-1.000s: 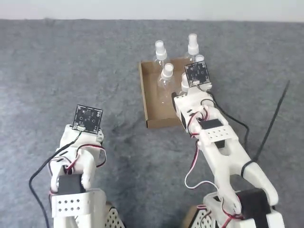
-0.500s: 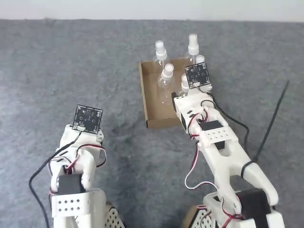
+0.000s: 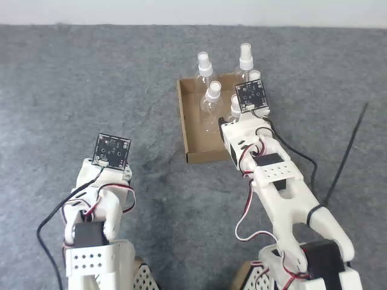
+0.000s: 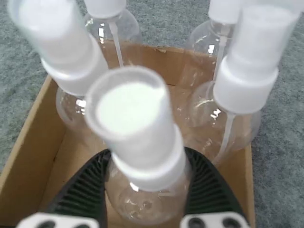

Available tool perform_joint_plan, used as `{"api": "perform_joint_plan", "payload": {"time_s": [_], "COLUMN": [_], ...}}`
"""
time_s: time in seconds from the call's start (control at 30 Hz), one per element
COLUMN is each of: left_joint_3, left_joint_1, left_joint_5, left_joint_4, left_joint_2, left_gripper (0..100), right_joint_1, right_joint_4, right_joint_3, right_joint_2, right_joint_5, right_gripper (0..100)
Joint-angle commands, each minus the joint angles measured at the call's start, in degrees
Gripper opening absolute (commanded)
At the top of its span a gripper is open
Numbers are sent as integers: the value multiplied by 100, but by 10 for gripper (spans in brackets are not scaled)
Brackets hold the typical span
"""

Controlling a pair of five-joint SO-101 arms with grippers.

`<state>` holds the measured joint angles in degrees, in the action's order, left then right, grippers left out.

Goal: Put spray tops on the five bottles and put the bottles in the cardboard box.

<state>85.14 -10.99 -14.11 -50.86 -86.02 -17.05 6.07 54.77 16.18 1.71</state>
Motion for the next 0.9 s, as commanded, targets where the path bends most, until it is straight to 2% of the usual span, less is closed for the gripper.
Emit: {"api": "perform_joint_plan", "payload": {"time_s": [0.0,0.87], "left_joint_3": [-48,-40], "left_joint_1": [-18,-18], "left_joint_5": [-18,-18], "left_joint_4": [158,167], "left_joint_2": [-114,-114], "left_gripper": [12,12], "right_joint_1": [-31,-48], "right_joint_4": [-92,101], "right_joint_3": [-88,-281], "right_joint_2": [84,101], "right_joint_5": [88,88], "right_gripper": [140,157]}}
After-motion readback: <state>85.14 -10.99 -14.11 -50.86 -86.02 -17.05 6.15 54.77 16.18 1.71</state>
